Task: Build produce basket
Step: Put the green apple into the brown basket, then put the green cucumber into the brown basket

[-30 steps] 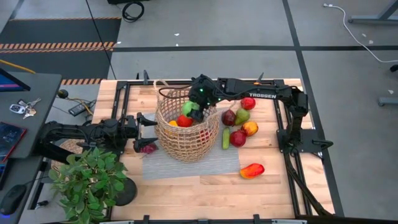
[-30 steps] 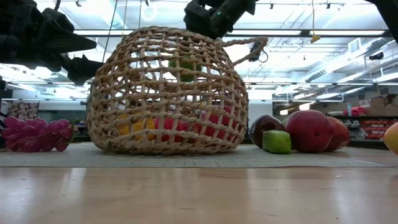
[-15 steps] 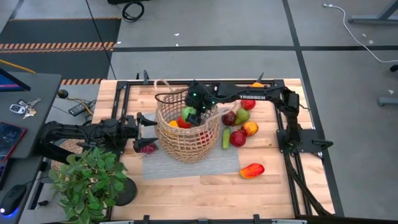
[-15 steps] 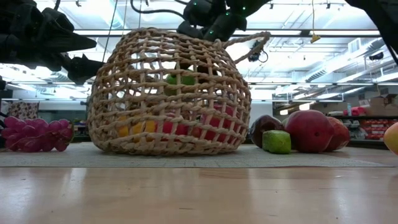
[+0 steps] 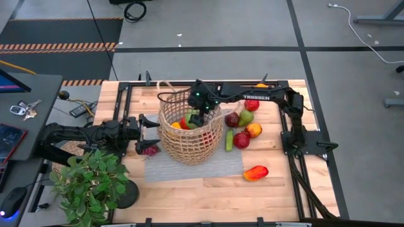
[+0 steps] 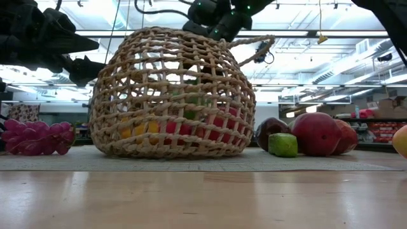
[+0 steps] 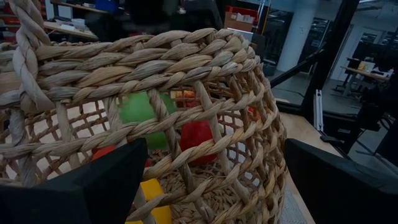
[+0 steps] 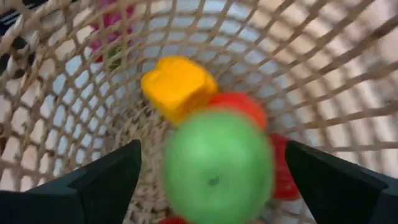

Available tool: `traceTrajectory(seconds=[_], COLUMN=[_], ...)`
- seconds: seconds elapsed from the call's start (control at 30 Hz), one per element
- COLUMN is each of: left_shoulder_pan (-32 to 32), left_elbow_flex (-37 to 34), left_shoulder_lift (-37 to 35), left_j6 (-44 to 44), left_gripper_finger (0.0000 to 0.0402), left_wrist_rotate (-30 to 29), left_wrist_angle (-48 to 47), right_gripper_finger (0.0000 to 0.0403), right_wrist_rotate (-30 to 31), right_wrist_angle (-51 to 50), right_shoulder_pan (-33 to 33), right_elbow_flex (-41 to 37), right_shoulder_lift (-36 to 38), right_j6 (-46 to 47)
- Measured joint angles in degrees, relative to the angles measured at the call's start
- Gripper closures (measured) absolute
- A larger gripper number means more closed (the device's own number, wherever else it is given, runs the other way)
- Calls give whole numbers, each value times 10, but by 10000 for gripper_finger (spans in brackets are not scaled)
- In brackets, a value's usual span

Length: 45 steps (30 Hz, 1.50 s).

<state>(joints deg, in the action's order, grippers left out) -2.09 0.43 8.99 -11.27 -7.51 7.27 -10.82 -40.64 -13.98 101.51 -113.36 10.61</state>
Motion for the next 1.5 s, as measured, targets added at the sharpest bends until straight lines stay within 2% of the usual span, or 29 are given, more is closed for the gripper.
traceTrajectory(seconds=[0.17, 0.37, 0.57, 0.8, 1.17, 1.5], left_shoulder_pan=[0, 0, 0, 0, 0, 0], left_elbow_flex=[0, 0, 0, 0, 0, 0], left_shoulder_lift=[0, 0, 0, 0, 0, 0], left_j6=[0, 0, 0, 0, 0, 0], left_gripper_finger=[15, 15, 15, 15, 15, 15], left_wrist_rotate=[0, 0, 0, 0, 0, 0], left_wrist_angle=[0, 0, 0, 1, 0, 0], right_gripper_finger=[4, 4, 4, 15, 25, 27], right_wrist_rotate=[56, 69, 71, 112, 167, 176], right_wrist_angle=[-18, -24, -72, -112, -127, -139], right_shoulder_pan=[8, 13, 14, 26, 42, 61], right_elbow_flex=[43, 67, 105, 159, 163, 162], right_shoulder_lift=[0, 0, 0, 0, 30, 46], right_j6=[-3, 16, 28, 23, 10, 16])
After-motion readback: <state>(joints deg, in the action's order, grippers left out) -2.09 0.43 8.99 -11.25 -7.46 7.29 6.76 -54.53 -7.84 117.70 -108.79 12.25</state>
